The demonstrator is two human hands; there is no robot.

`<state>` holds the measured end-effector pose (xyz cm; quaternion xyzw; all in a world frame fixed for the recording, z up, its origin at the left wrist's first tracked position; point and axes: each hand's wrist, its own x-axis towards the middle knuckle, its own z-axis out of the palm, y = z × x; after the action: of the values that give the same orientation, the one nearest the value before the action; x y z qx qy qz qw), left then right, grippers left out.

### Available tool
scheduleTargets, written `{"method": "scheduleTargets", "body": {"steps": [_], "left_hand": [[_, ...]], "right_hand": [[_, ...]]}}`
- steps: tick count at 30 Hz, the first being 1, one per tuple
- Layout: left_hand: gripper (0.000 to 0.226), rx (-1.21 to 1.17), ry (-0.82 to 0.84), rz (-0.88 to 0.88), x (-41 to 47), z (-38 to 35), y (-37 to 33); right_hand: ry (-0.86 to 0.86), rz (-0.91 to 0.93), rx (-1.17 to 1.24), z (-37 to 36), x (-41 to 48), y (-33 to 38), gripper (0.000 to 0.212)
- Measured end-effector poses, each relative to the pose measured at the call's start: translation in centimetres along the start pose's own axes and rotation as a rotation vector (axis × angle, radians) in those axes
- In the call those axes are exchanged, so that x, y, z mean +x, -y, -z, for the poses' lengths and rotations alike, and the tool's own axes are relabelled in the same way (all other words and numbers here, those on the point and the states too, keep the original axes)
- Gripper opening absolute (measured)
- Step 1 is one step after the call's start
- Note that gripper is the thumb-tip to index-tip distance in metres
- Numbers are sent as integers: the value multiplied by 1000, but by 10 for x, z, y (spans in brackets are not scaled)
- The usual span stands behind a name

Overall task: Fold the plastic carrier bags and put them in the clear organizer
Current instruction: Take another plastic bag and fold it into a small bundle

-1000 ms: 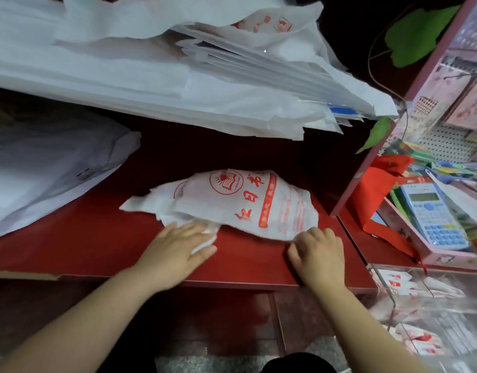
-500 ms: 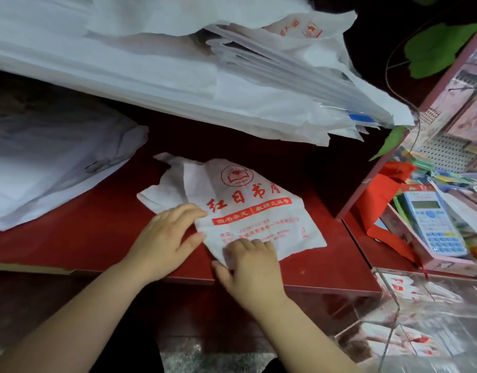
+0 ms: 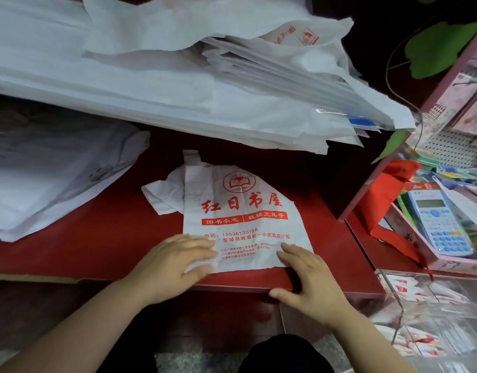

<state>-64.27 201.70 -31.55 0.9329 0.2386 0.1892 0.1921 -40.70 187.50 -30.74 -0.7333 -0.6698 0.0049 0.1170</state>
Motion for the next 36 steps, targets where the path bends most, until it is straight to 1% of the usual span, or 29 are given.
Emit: {"method": "scheduleTargets", "body": {"steps": [1, 2, 3, 4, 5, 6, 7, 8, 9, 10, 11, 12, 13, 14, 15, 16, 17, 18, 20, 22, 24, 25, 27, 28, 31, 33, 36], "left_hand": [[105, 60, 76, 32, -8, 0, -4], [107, 130, 82, 4, -13, -1, -7], [98, 216, 51, -47, -15, -1, -8], [83, 235, 80, -48, -15, -1, -9], [66, 187, 71, -12, -17, 0, -10], [53, 131, -11, -28, -19, -3, -7], [44, 52, -50, -14, -21, -4, -7], [35, -32, -132, 10, -21, -6, -6], [20, -116, -119, 95, -22, -2, -11], [14, -210, -104, 143, -23, -1, -12], [38, -266, -131, 175, -22, 2, -14], [53, -325, -157, 212, -21, 1, -14], [57, -369, -147, 272, -20, 1, -14], [52, -389, -141, 298, -19, 1, -13], [45, -404, -143, 325, -17, 1, -12], [39, -421, -154, 347, -16, 1, -12], [33, -423, -162, 366, -15, 1, -13], [29, -427, -182, 382, -15, 1, -14], [27, -429, -261, 421, -13, 0, -16], [25, -406, -338, 473, -11, -2, -19], [17, -388, -387, 523, -8, -5, -22], [17, -379, -409, 547, -6, -6, -23], [33, -316, -448, 567, -2, -6, -27], [36, -274, -454, 595, 0, -6, -29], [28, -97, -430, 643, 8, -7, -27], [29, 6, -383, 663, 12, -8, -24], [30, 95, -338, 651, 17, -7, -23]], "right_hand": [[-31, 35, -30, -2, -2, -1, 84], [-89, 71, -60, -6, -5, -3, 71], [-121, 96, -77, -7, -7, -5, 61], [-161, 108, -80, -7, -10, -7, 53], [-203, 113, -76, -5, -12, -10, 48], [-247, 126, -82, -5, -15, -14, 43], [-274, 140, -83, -3, -18, -17, 38], [-292, 157, -67, -2, -21, -21, 32], [-303, 161, -26, -1, -24, -25, 26], [-322, 151, 42, 0, -27, -28, 23], [-335, 120, 139, 1, -29, -31, 22], [-346, 81, 238, 2, -31, -35, 23], [-351, 48, 323, 3, -32, -38, 23], [-341, 12, 391, 4, -33, -39, 19], [-313, -38, 457, 5, -33, -40, 11], [-282, -87, 531, 7, -32, -39, 9], [-248, -136, 604, 7, -30, -38, 19], [-198, -186, 671, 7, -29, -37, 25], [-174, -264, 722, 8, -24, -35, 27], [-235, -303, 711, 8, -18, -32, 26], [-325, -363, 704, 6, -13, -29, 29], [-365, -404, 696, 4, -10, -27, 29], [-403, -464, 652, 2, -3, -23, 30], [-407, -484, 624, 0, 0, -21, 31], [-413, -540, 507, -4, 9, -18, 28], [-407, -570, 402, -4, 13, -14, 21], [-390, -583, 254, -5, 18, -8, 21]]}}
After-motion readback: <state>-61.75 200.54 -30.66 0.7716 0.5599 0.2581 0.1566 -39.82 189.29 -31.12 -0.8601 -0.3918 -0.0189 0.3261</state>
